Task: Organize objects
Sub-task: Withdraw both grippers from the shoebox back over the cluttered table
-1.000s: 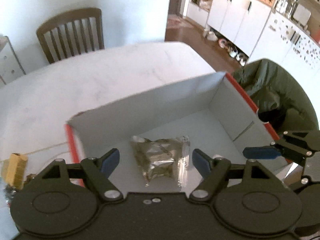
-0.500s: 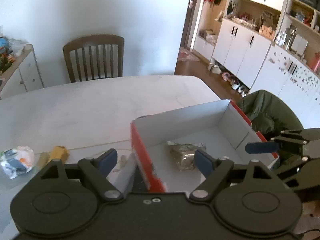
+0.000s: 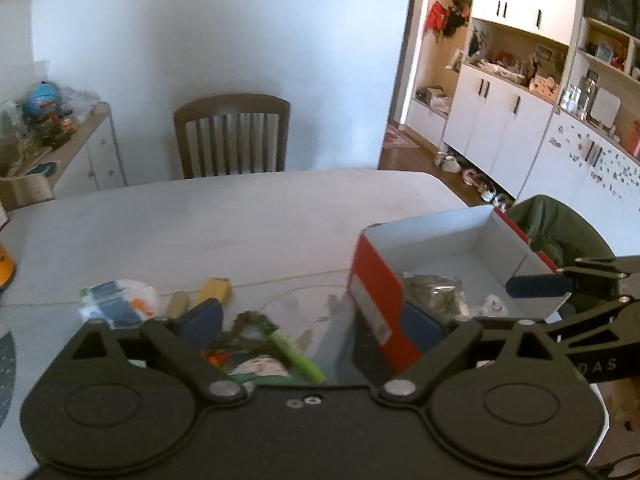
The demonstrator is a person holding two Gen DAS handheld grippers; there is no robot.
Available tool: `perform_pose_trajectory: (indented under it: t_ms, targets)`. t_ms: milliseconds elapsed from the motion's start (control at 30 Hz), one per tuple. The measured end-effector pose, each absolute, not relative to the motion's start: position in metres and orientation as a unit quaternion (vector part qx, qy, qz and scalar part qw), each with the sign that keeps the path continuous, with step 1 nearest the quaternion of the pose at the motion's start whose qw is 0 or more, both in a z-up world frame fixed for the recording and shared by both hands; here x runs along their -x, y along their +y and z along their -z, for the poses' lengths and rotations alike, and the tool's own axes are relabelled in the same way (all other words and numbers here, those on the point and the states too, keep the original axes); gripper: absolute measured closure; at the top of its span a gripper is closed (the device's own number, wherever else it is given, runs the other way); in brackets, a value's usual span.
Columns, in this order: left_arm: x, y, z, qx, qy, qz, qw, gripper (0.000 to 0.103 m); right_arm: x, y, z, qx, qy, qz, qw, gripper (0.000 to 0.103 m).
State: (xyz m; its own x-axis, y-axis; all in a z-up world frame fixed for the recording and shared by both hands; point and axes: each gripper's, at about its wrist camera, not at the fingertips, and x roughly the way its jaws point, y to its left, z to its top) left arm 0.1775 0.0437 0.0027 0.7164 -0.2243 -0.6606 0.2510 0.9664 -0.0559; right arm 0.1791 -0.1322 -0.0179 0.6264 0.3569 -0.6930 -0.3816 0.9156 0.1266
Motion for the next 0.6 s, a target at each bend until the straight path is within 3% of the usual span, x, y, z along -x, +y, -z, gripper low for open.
perform_pose_trajectory:
  t_ms: [233,600]
  targets:
    - [-0.172,0.089,0.004,-0.004,0.348,0.108,0.931,0.001,-0.161,-0.102,0.023,0.010,0.366,-0.207,0.907,0.019]
    - [-0.181,0.147,0.025,0.013,0.345,0.072,0.936,0.001,-0.146,-0.060,0.050,0.024,0.384,-0.221,0.896,0.019]
